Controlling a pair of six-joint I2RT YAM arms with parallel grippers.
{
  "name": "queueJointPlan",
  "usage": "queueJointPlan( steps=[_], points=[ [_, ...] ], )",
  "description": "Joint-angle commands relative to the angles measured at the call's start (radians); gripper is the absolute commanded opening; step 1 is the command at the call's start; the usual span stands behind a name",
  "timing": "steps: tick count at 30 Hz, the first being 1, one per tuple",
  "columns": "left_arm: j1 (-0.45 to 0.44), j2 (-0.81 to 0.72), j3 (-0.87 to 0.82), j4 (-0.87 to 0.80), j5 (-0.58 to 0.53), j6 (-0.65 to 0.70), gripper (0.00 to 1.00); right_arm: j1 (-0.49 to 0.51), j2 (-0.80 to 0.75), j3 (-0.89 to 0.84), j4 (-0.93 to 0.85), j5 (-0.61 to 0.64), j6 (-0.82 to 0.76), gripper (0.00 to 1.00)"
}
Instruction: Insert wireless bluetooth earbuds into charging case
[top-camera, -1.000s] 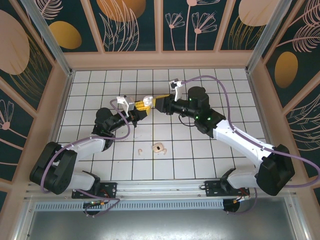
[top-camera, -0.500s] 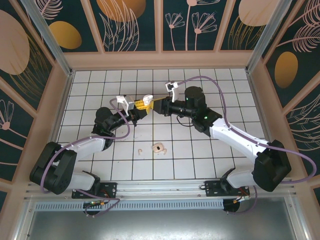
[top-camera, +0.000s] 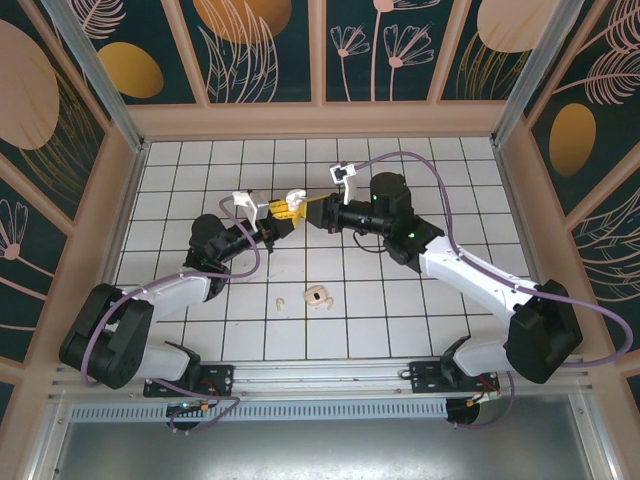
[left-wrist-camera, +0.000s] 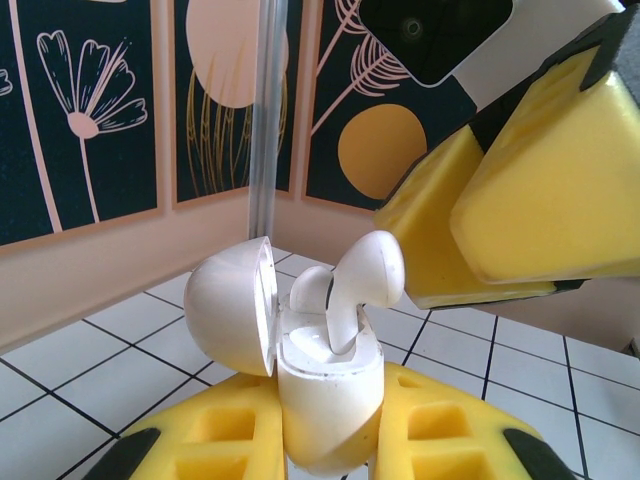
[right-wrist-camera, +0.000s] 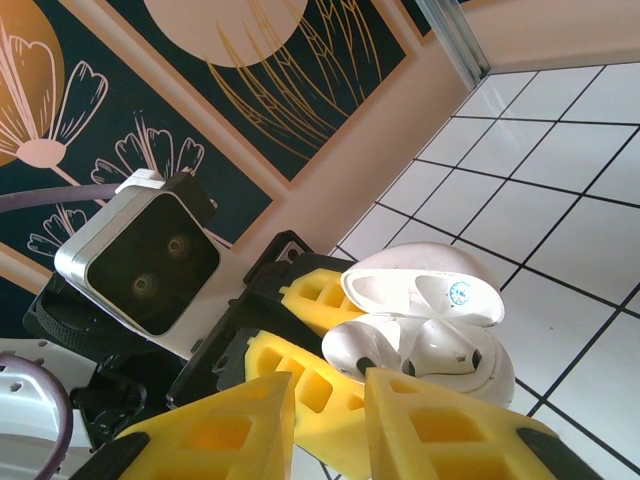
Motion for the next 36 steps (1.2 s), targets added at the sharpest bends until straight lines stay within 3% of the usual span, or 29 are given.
queueJointPlan(
  steps=[1,36],
  points=[
    [-0.003,-0.016,0.026,0.028,0.004,0.018,0.15,-0.001,0.011,0.024,0.018,-0.016,-0.006,0.25],
    [-0.004,-0.011,0.032,0.017,0.008,0.023,0.15,0.017,0.039,0.048,-0.045,-0.007,-0.046,0.21]
  ],
)
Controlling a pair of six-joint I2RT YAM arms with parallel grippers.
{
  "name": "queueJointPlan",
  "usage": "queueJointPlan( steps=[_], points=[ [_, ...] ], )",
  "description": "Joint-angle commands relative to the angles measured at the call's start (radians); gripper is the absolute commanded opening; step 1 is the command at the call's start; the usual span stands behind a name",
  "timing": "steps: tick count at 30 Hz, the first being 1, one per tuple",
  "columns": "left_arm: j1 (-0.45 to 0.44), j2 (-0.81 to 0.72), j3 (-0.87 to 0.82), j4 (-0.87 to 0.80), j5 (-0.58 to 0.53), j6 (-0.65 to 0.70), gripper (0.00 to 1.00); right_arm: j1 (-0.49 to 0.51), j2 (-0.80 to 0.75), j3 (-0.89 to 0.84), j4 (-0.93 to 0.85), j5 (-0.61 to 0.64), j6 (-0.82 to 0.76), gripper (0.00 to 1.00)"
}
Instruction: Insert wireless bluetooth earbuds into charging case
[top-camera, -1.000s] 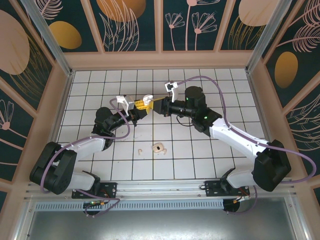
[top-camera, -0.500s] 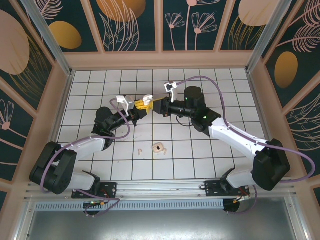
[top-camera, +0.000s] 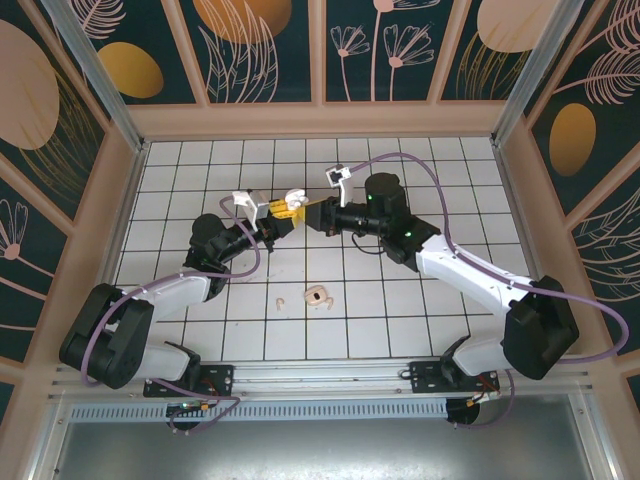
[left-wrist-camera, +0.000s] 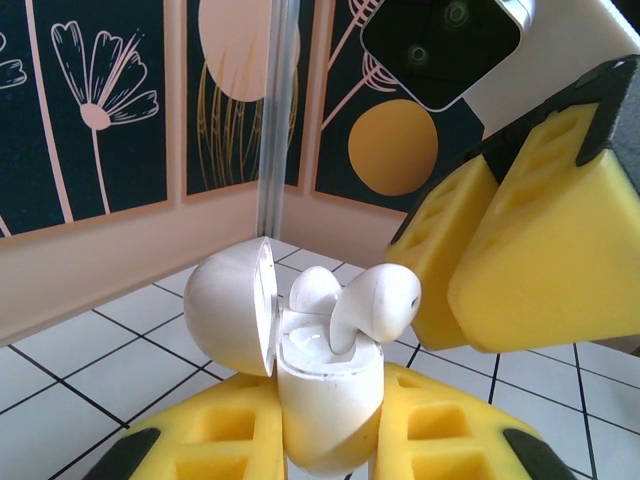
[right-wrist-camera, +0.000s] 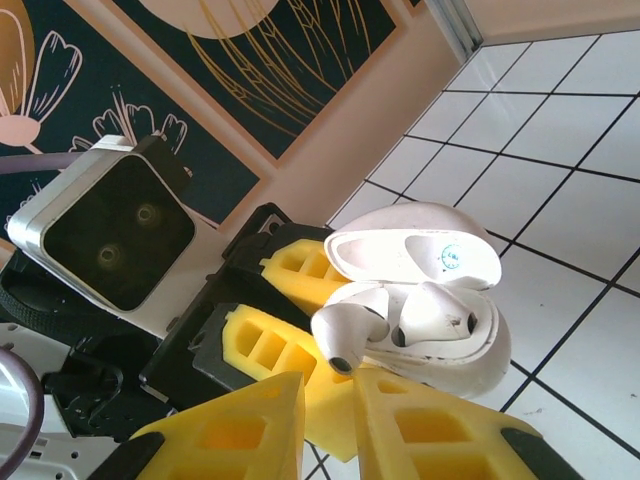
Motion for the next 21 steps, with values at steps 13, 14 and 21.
queueJointPlan(
  steps=[13,14,21],
  points=[
    [-0.003,-0.018,0.031,0.025,0.023,0.028,0.15,0.01,-0.004,0.028,-0.01,0.016,-0.02,0.28],
    [-0.004,-0.018,0.031,0.024,0.022,0.028,0.15,0.01,-0.007,0.026,-0.012,0.017,-0.019,0.3],
    [-0.003,-0.019,0.035,0.025,0.024,0.028,0.14,0.006,-0.029,0.014,-0.016,0.028,-0.02,0.37]
  ],
)
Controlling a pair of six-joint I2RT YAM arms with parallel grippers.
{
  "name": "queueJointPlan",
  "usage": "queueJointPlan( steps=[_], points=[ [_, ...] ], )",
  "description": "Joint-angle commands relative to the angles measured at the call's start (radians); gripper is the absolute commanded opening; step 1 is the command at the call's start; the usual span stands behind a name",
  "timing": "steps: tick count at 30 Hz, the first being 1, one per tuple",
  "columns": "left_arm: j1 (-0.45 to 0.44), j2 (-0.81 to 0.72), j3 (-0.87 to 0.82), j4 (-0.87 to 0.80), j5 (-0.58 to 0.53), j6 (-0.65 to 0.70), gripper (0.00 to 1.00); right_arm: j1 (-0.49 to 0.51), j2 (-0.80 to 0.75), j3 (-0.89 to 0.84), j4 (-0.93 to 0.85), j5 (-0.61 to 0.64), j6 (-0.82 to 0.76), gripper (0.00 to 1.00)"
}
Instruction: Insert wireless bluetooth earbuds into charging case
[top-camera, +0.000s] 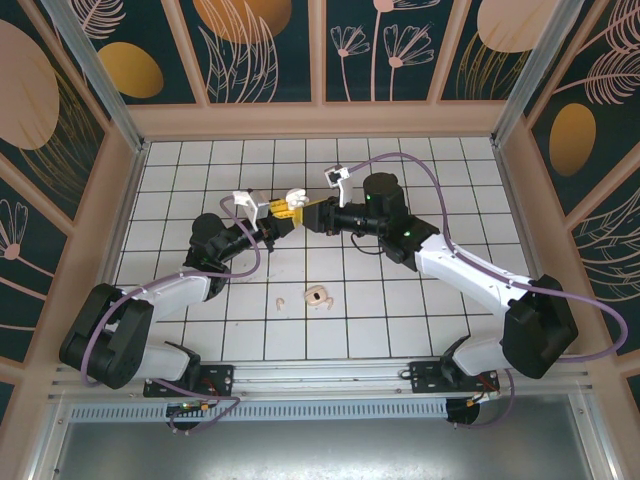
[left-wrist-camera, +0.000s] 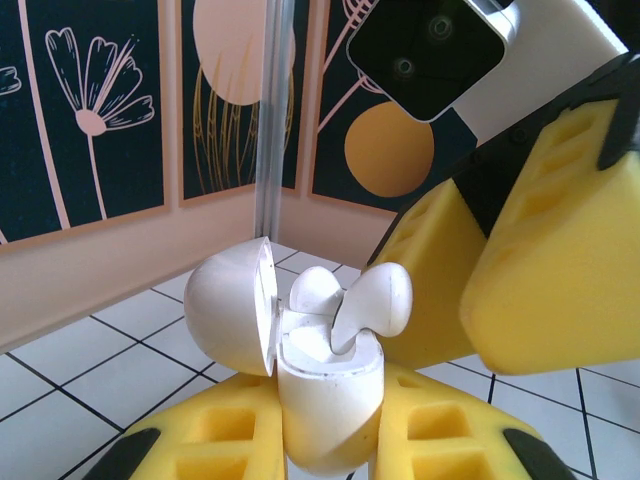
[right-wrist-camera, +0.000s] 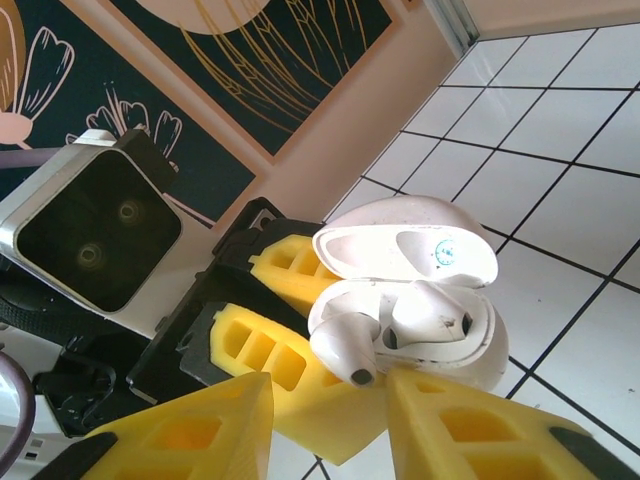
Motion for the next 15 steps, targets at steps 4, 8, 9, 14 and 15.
queueJointPlan(
  steps=[4,8,9,14,15],
  points=[
    [-0.003,-0.016,0.031,0.025,0.018,0.021,0.14,-0.005,-0.046,0.0,0.009,0.01,-0.011,0.39],
    [-0.004,-0.015,0.032,0.025,0.018,0.021,0.15,-0.01,-0.059,-0.016,0.033,0.006,-0.003,0.44],
    [-0.003,-0.015,0.033,0.027,0.018,0.02,0.15,-0.012,-0.064,-0.021,0.039,0.008,0.0,0.45],
    [-0.004,-0.017,0.033,0.025,0.018,0.02,0.15,-0.026,-0.079,-0.036,0.057,0.005,0.011,0.46],
    [-0.004,-0.018,0.031,0.026,0.019,0.02,0.14,-0.027,-0.08,-0.037,0.057,0.002,0.013,0.46]
  ],
)
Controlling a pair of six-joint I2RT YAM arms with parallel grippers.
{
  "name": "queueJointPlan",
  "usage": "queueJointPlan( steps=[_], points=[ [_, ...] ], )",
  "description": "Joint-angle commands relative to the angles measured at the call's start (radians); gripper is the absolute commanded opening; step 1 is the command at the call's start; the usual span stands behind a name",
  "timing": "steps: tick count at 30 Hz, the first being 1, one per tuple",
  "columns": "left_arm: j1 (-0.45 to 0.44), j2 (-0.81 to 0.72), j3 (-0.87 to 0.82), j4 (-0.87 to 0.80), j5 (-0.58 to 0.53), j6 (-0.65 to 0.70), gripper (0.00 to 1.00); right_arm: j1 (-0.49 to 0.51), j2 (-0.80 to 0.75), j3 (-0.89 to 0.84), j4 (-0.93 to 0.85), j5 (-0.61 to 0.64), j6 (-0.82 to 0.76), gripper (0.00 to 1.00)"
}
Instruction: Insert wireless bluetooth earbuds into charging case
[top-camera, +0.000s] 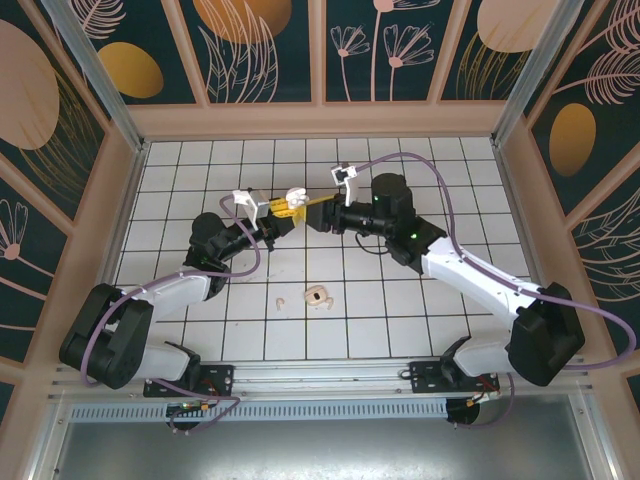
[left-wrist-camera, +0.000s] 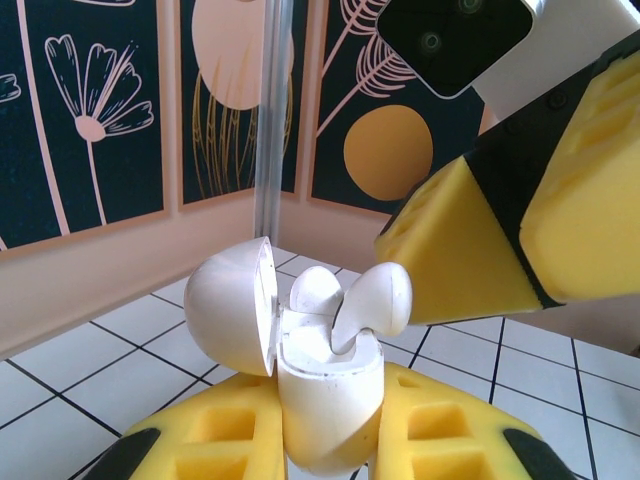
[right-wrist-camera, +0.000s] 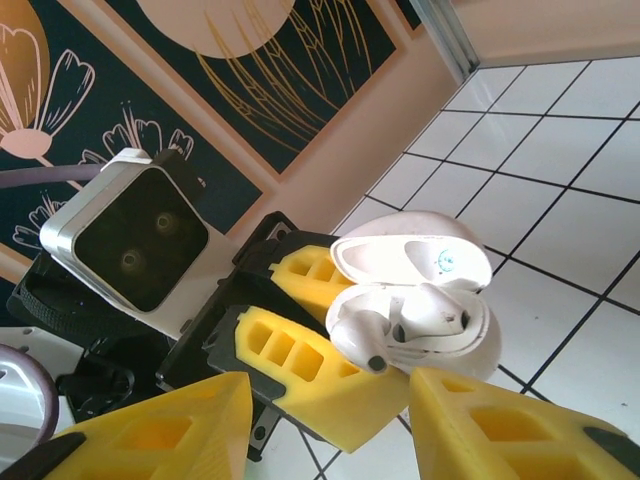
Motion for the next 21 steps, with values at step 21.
queueJointPlan(
  steps=[21],
  points=[
    [-0.004,-0.019,0.017,0.034,0.019,0.02,0.15,-0.031,0.002,-0.009,0.124,-0.054,0.038,0.26]
  ],
)
